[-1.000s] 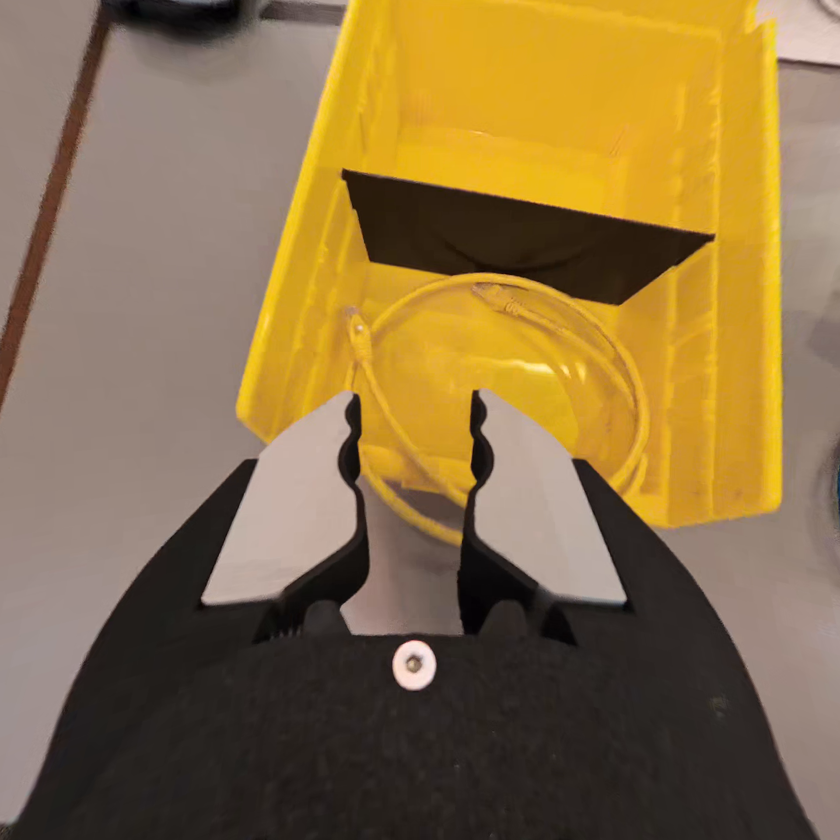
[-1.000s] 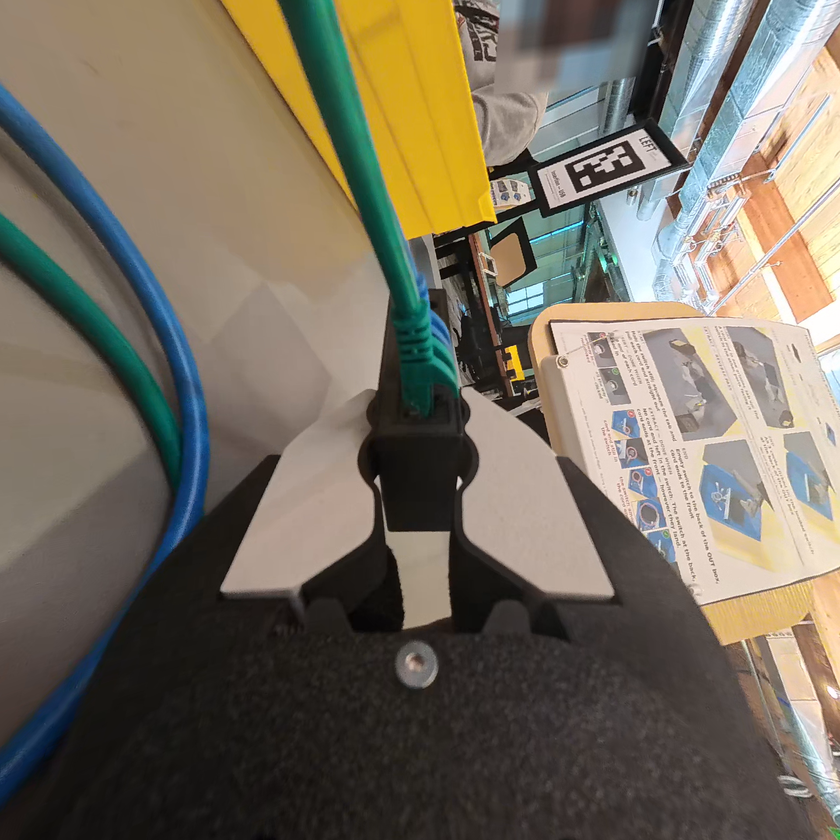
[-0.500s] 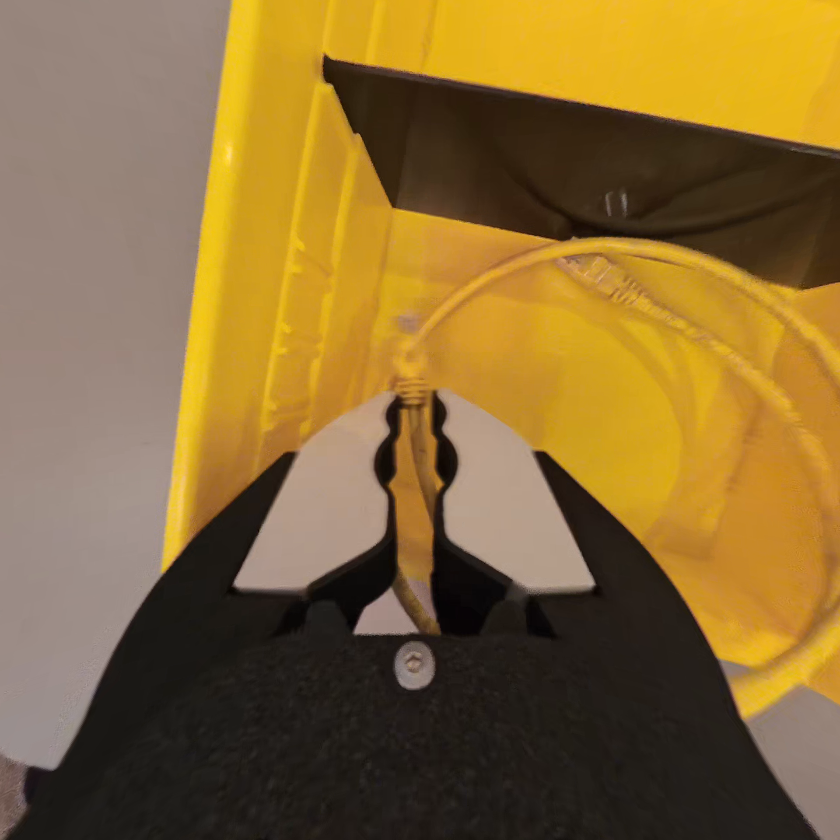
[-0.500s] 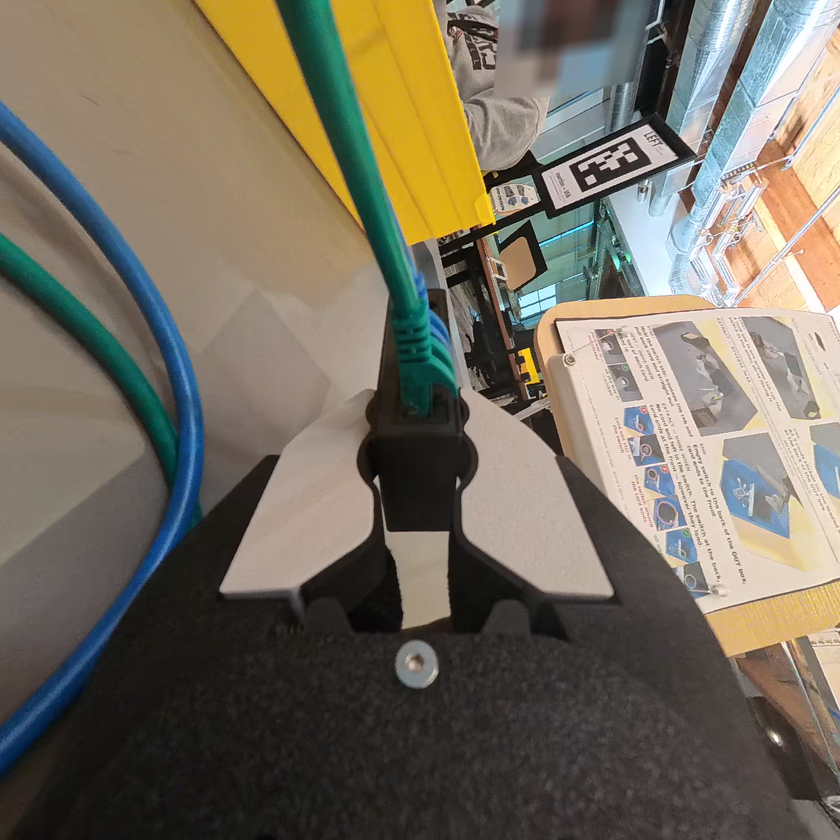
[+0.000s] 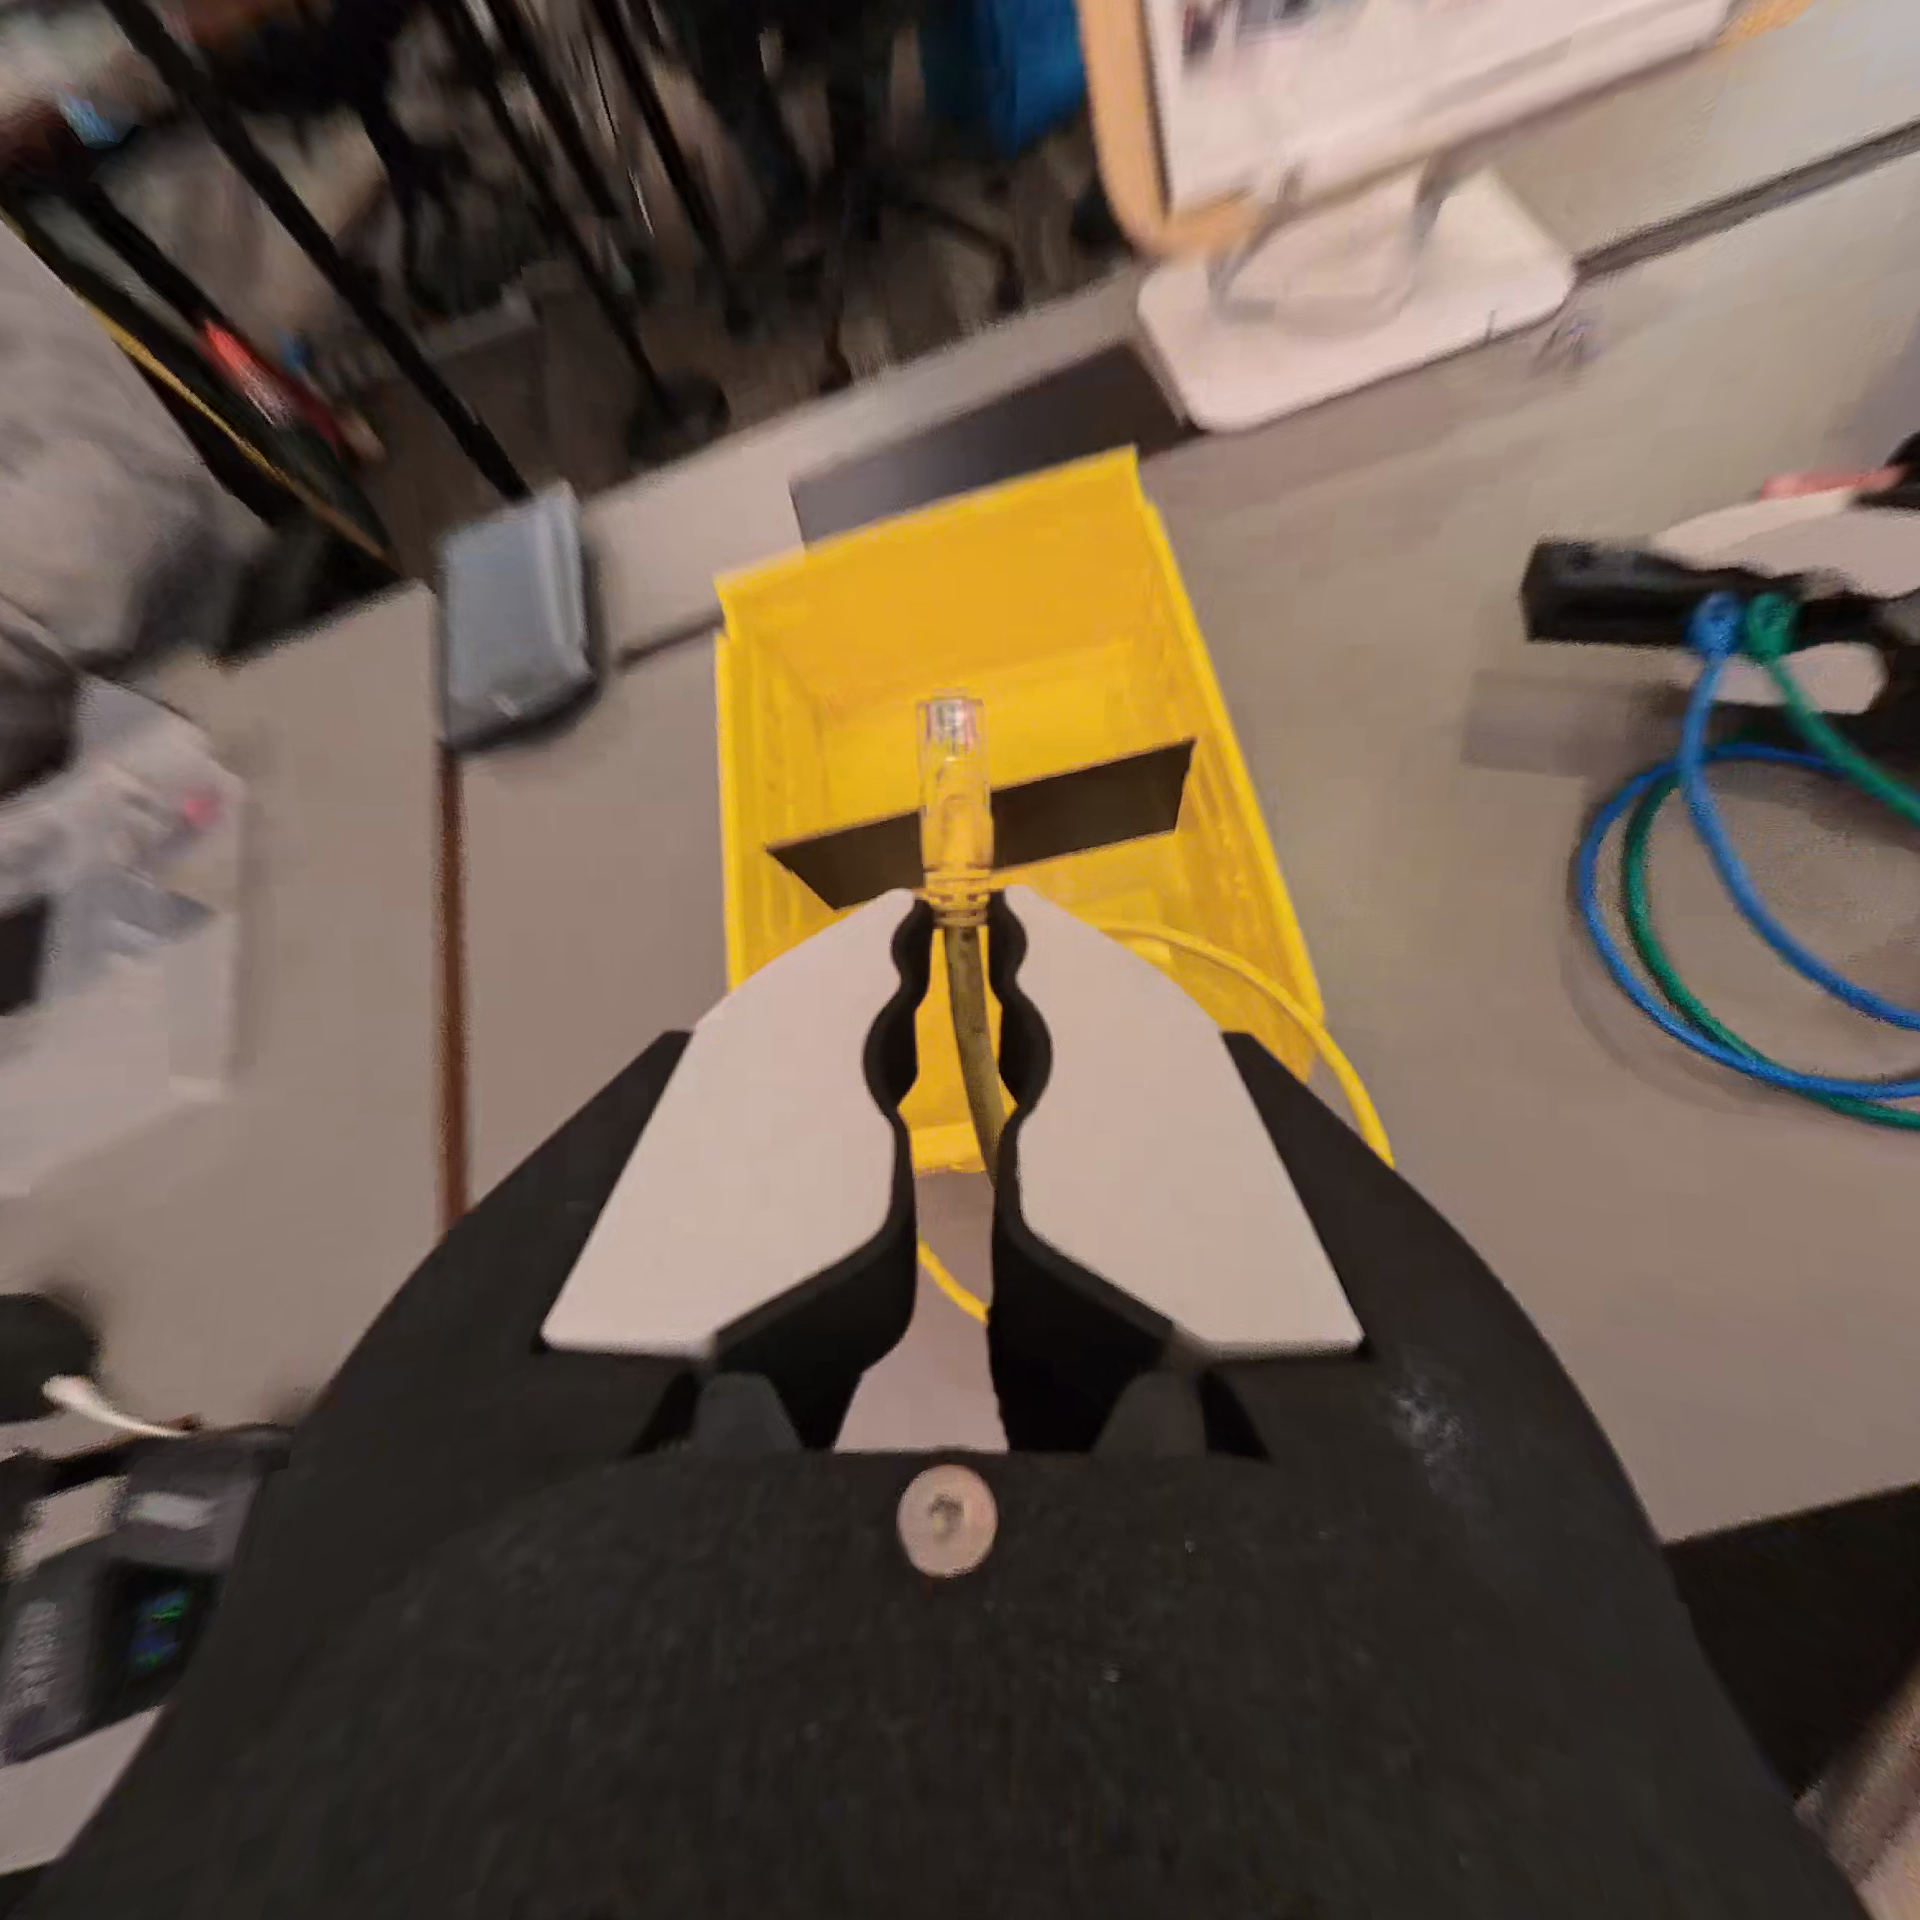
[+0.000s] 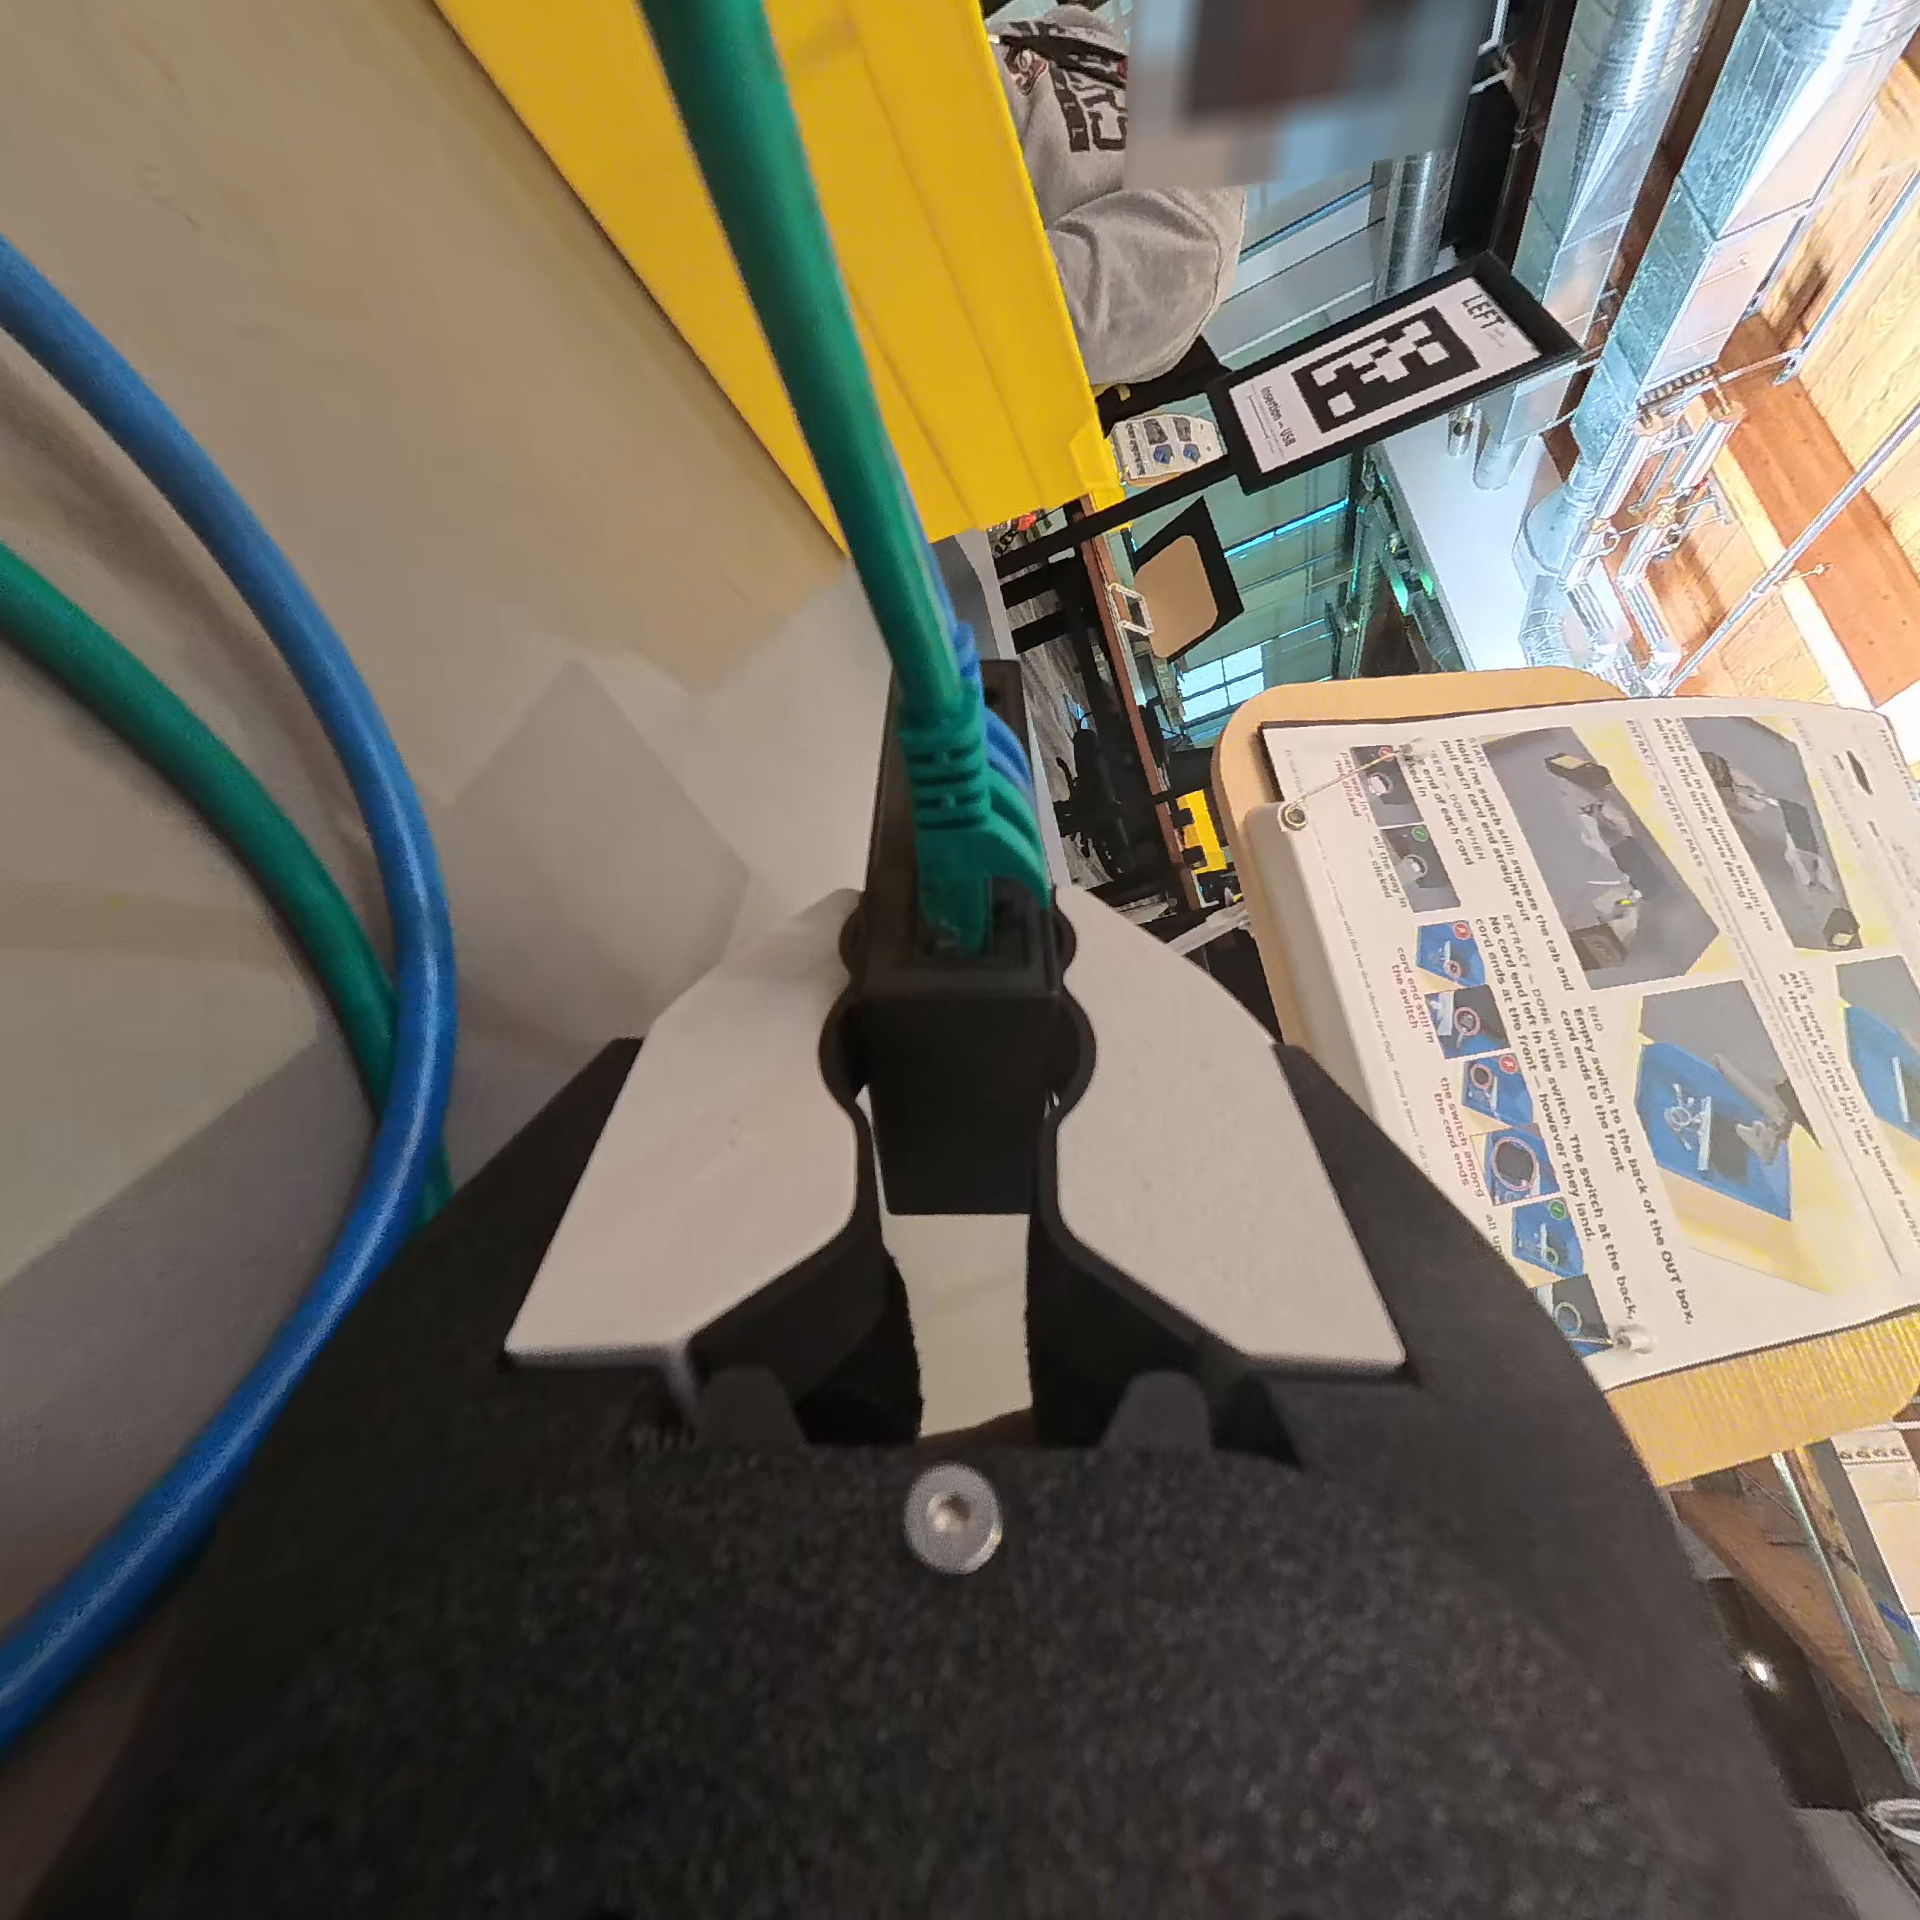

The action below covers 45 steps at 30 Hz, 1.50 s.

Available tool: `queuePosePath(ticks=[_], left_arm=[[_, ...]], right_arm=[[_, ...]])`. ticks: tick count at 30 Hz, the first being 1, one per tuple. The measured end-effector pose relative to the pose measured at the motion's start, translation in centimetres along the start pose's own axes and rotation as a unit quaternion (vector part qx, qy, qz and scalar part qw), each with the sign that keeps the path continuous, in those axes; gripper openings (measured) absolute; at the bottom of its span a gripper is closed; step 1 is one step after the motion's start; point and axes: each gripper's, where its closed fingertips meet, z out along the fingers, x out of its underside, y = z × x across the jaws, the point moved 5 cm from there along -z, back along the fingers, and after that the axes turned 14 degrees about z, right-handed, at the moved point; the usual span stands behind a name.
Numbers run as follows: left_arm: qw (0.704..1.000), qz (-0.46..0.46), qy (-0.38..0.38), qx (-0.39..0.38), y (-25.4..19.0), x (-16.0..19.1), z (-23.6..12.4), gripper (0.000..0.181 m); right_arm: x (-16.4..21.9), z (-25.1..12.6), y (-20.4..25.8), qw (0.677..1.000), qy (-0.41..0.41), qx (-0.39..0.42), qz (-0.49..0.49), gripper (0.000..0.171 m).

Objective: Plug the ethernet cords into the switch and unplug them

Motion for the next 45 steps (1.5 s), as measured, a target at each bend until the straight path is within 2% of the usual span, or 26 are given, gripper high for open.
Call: queuePosePath(ticks=[3, 7, 9, 12, 14, 16, 21, 26, 31, 35, 40, 45], left_arm=[[0.994, 0.058, -0.068, -0.066, 0.5, -4.7, -8.3, 0.01], [0.964, 0.132, -0.137, -0.185, 1.5, -10.1, -18.9, 0.01], [0.954, 0.151, -0.167, -0.197, 1.2, -12.0, -22.2, 0.01], [0.954, 0.165, -0.179, -0.174, 0.2, -13.2, -23.3, 0.01], [0.96, 0.175, -0.168, -0.138, -1.1, -12.9, -21.2, 0.01], [0.969, 0.178, -0.147, -0.09, -2.7, -12.0, -17.5, 0.01], [0.978, 0.183, -0.065, 0.079, -8.5, -8.6, -4.8, 0.01], [0.958, 0.209, 0.037, 0.195, -15.2, -5.8, 7.6, 0.01], [0.931, 0.26, 0.095, 0.237, -20.1, -5.3, 16.1, 0.01], [0.925, 0.246, 0.093, 0.274, -22.0, -6.5, 19.2, 0.01], [0.924, 0.257, 0.091, 0.269, -23.0, -7.3, 19.9, 0.01], [0.932, 0.195, 0.087, 0.292, -22.8, -7.1, 20.1, 0.01]], right_arm=[[0.0, 0.0, 0.0, 1.0, -0.001, 0.003, -0.002, 0.03], [0.0, 0.0, 0.0, 1.0, 0.001, 0.005, -0.005, 0.029], [0.0, 0.0, 0.0, 1.0, 0.002, 0.006, -0.008, 0.03], [0.1, 0.0, 0.0, 1.0, 0.003, 0.006, -0.009, 0.029], [0.1, 0.0, -0.1, 1.0, 0.002, 0.007, -0.009, 0.03], [0.1, 0.0, -0.1, 1.0, 0.0, 0.01, -0.009, 0.03], [-0.3, -0.3, -0.2, 1.0, -0.014, 0.018, -0.017, 0.03], [-0.2, -0.2, -0.2, 1.0, -0.012, 0.02, -0.019, 0.03], [-0.2, -0.2, -0.1, 0.999, -0.01, 0.02, -0.028, 0.029], [-0.2, -0.2, 0.1, 0.999, -0.007, 0.016, -0.034, 0.03], [0.0, 0.0, 0.1, 0.999, 0.001, 0.018, -0.036, 0.03], [0.0, -0.1, -0.1, 0.999, -0.001, 0.02, -0.028, 0.029]])
